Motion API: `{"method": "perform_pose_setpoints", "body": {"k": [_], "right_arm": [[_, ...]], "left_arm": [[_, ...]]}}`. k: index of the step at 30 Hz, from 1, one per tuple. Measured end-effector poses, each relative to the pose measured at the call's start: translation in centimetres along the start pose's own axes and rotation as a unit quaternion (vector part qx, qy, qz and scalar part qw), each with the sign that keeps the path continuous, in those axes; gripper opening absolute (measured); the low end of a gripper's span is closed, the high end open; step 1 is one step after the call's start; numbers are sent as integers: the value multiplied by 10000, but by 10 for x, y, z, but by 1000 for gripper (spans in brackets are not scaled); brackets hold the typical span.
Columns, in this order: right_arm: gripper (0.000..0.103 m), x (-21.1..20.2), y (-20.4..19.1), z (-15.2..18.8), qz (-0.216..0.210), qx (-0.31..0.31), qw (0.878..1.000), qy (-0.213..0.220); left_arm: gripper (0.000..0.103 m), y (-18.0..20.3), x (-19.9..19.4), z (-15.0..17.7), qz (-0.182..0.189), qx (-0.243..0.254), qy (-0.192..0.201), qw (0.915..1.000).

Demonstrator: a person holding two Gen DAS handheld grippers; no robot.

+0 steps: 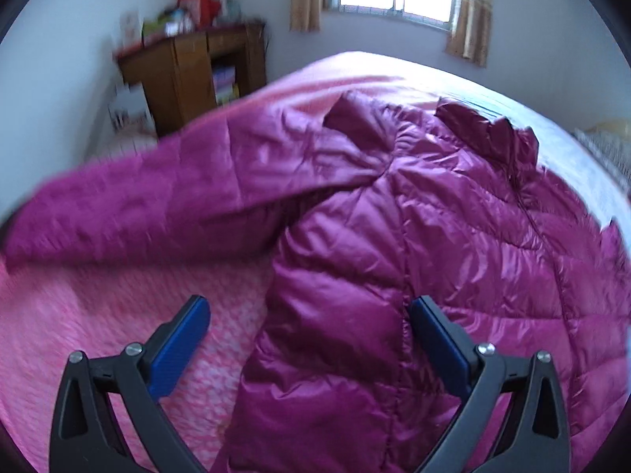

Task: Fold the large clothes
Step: 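Grasp the jacket sleeve cuff with the right tool and lift it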

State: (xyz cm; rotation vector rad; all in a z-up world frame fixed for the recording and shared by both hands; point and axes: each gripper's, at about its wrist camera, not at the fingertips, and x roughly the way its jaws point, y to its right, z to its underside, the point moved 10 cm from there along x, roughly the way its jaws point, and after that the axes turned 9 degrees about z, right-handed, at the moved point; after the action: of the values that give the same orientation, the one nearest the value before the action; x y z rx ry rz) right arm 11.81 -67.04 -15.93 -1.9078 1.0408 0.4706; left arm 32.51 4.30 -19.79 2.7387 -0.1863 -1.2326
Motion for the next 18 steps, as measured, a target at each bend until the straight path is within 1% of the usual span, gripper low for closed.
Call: {"method": "perform_pose_setpoints", "body": {"k": [1,2,4,6,8,9,11,13,14,15,16,18], "right_arm": [[101,6,-5,1,57,-85,9999,-10],[101,12,-11,2,248,-225,9994,41],[101,17,-14,4,461,-415,9980,158],[91,19,-14,4,659,-509,9963,228],[59,21,-8,3,894,-582,9941,176],[52,24,-3,0,919,-596,9939,131],[23,29,3,-4,982,-719,9926,-9],[17,29,2,-5,936,-866,9918,-115],[12,27,-1,-5,938,-1006,9904,-140],[10,21,-8,-6,882,-1174,9891,-110],[9,12,-16,-7,842,-1310,9878,-30],[9,-13,-40,-11,682,-1603,9843,292]], "left_arm": [[103,-4,-2,0,110,-150,39,9998],[103,-4,-4,0,154,-181,72,9997],[103,-2,-6,3,97,-128,61,9999],[103,-1,-2,2,-36,-29,21,10000],[103,1,-1,2,-161,64,-10,9998],[103,1,-2,3,-174,77,-7,9998],[103,-2,-2,1,-128,51,26,9999],[103,-2,-3,1,-116,46,44,9999],[103,-2,-3,1,-127,57,40,9999],[103,-2,-3,1,-134,65,34,9999],[103,-3,-3,1,-129,63,35,9999],[103,-2,-3,1,-133,63,41,9999]]}}
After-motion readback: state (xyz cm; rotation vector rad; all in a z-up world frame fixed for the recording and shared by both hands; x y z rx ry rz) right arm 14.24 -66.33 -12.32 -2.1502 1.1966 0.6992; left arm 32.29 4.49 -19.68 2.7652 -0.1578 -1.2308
